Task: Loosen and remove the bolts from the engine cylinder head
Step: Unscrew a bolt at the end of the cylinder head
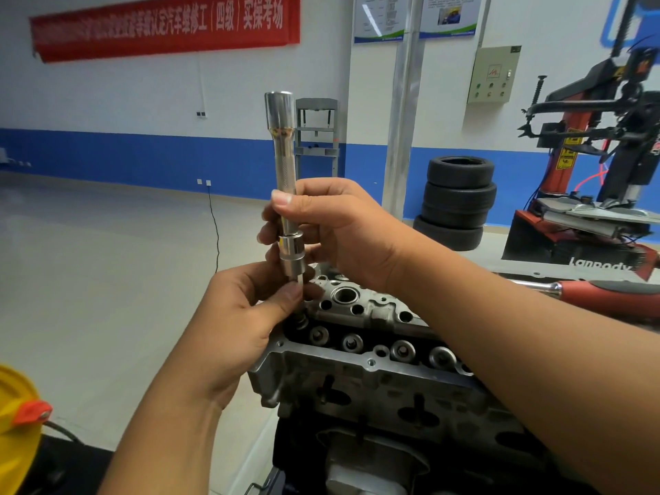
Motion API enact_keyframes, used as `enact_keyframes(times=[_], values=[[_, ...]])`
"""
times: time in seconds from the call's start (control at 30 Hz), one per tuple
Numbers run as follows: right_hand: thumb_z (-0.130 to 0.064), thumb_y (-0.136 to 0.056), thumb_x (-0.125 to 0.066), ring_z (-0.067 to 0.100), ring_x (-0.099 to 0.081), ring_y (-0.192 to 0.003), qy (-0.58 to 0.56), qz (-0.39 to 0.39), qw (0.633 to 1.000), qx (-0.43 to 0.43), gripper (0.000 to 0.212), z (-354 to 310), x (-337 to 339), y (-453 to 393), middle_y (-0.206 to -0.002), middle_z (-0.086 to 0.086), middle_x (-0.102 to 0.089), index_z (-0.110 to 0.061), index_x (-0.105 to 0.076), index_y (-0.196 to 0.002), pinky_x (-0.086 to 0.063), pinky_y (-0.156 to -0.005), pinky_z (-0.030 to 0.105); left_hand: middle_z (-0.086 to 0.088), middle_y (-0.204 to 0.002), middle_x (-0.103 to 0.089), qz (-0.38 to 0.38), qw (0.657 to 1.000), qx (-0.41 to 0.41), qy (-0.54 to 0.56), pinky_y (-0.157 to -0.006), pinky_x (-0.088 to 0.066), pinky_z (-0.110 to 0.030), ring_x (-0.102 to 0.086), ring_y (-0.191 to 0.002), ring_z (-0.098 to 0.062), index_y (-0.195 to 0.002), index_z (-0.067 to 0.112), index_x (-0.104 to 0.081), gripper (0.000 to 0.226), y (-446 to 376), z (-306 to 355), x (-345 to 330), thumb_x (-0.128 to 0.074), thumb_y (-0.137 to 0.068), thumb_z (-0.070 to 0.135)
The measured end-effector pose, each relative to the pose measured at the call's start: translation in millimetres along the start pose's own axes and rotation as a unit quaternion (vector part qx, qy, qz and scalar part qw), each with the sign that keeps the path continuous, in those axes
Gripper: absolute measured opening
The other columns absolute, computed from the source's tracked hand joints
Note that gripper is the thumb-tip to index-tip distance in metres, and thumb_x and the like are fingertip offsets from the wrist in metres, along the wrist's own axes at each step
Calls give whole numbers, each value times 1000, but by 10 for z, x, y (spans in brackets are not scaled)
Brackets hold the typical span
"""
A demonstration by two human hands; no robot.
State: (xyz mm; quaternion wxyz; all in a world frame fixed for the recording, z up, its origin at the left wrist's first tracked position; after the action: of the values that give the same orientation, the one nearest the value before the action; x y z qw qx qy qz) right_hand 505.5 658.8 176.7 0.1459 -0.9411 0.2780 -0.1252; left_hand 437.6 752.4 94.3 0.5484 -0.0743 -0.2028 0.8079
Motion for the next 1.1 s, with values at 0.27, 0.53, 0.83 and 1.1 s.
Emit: enact_keyframes(times=[0.27,0.53,0.83,1.1], values=[[-27,-93,-69,26,-70,-79,7,2,1000,0,16,-9,2,9,-89,12,-74,-12,-70,-89,-57,-74,38,8,-98,-81,22,1000,3,-14,-101,-53,-51,-75,-103,-15,-98,36,-83,17,1,31,32,-80,-81,35],[-25,-97,-66,31,-69,-82,12,2,1000,-4,21,-4,-7,24,-90,12,-73,-5,-68,-100,-58,-72,36,4,-75,-79,99,995,-7,-13,-73,-56,-36,-76,-70,-11,-80,36,-81,35,16,65,62,-88,-50,49],[-27,-96,-66,29,-68,-82,15,-10,1000,-7,20,2,-26,20,-91,13,-74,-7,-69,-97,-58,-74,37,9,-75,-78,104,994,-27,-34,-72,-52,-31,-72,-69,-4,-82,39,-79,24,26,129,69,-91,-62,33],[-30,-99,-61,30,-68,-76,22,-13,1000,-4,23,18,-62,7,-85,13,-71,-9,-63,-91,-56,-72,38,7,-87,-79,10,998,19,-56,-72,-51,-34,-66,-71,-11,-92,39,-81,40,20,47,76,-99,-57,35]])
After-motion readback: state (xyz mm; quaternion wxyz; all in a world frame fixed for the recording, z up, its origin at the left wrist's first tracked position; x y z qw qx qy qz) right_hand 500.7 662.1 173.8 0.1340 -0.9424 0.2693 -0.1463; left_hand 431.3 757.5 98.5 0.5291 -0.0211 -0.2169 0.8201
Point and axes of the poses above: each hand's wrist, its own y-axis away from the middle knuckle, its own x-axis out of the back of the hand, z = x × y, the point moved 7 cm from there along -y, towards the middle knuckle
